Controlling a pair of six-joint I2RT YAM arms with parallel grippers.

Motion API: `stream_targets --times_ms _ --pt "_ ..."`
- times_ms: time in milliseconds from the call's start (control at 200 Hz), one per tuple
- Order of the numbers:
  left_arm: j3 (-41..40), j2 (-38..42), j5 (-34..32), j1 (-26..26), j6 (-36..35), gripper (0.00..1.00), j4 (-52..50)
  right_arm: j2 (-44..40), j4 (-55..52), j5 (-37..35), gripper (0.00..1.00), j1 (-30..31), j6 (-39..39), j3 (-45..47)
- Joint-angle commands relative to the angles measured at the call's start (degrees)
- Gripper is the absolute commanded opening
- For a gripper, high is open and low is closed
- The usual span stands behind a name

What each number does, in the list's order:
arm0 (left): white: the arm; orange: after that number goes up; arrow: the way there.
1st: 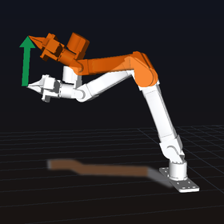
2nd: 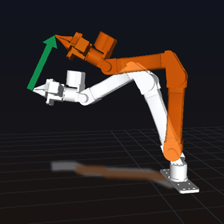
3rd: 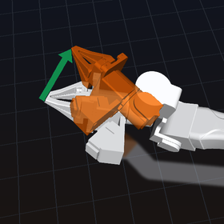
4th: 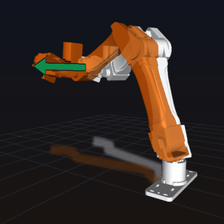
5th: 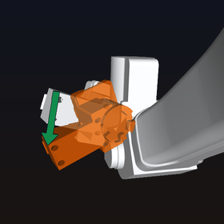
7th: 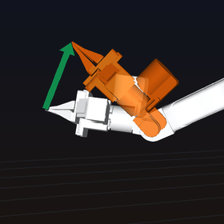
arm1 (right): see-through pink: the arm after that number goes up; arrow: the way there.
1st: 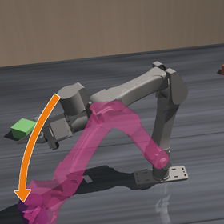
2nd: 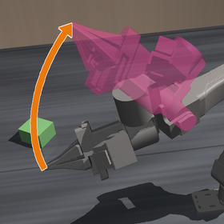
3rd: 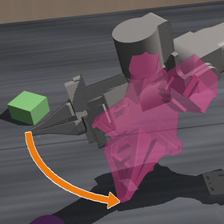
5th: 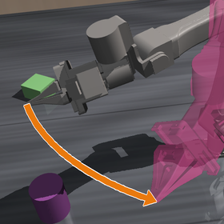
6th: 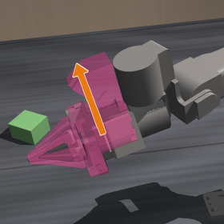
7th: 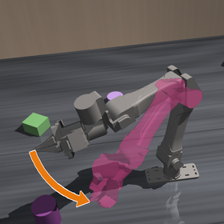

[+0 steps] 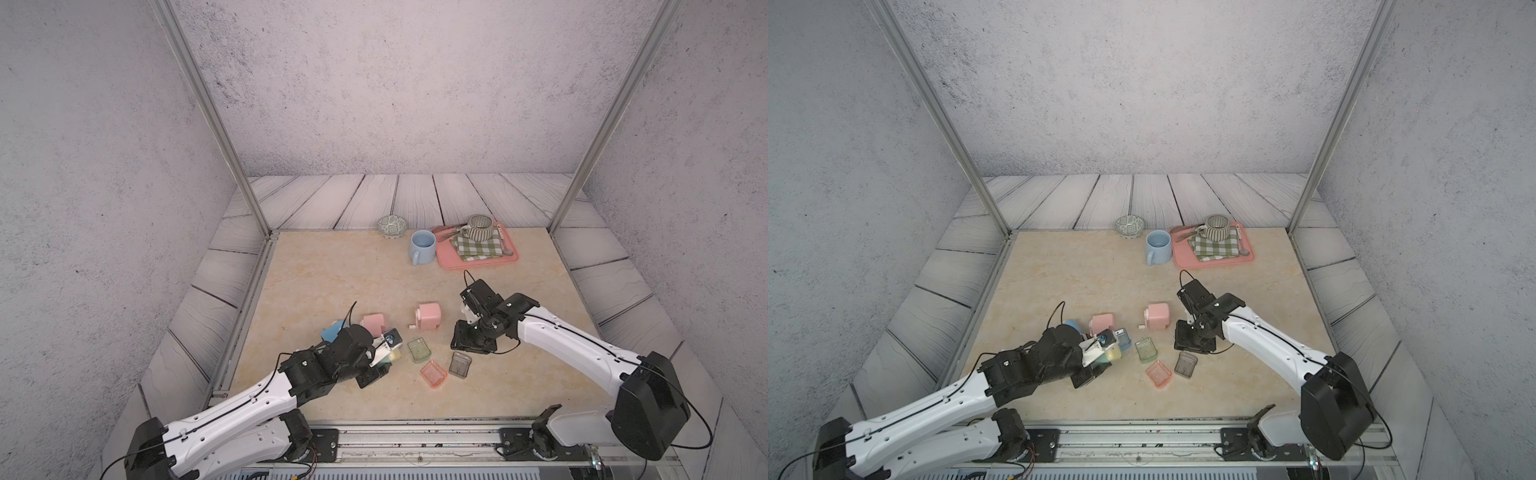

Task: Put the tray back into the pencil sharpener
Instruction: Adjust the container at the center of the board.

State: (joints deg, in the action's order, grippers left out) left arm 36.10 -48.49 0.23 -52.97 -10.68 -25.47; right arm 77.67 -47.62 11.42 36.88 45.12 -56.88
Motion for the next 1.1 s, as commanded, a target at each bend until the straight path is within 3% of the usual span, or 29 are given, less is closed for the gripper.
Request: stream_targets --times_ms 0,110,220,335,480,616,821,1091 --pt "0.99 2.97 1.7 1.35 0.79 0.28 0.89 -2.59 0.67 -5.06 0.44 1.69 12.84 1.27" --pt "0.98 4.47 2.36 1.81 1.04 0.28 1.31 -5.02 2.03 -6.58 0.44 3.49 21.03 3.73" --pt "0.48 5.56 2.89 1.9 1.74 0.28 1.7 -5.5 2.56 -7.7 0.43 3.51 19.82 4.99" --pt "0.12 7.29 3.13 2.01 2.32 0.28 1.56 -1.58 -2.06 -10.54 0.43 3.05 6.06 0.48" --pt "0.81 9.22 3.25 2.54 1.65 0.28 -1.13 5.01 -9.36 -13.79 0.44 2.93 -17.23 -5.94" --pt "1.12 10.42 2.65 2.88 0.92 0.28 -2.5 8.27 -11.04 -13.17 0.44 2.87 -31.03 -7.84" --pt "2.08 11.34 1.52 3.44 0.11 0.27 -3.27 11.54 -8.24 -11.51 0.45 2.49 -40.31 -8.42" --pt "3.1 11.49 1.42 3.49 -0.39 0.27 -4.21 15.91 -6.9 -12.89 0.45 1.83 -43.71 -8.14"
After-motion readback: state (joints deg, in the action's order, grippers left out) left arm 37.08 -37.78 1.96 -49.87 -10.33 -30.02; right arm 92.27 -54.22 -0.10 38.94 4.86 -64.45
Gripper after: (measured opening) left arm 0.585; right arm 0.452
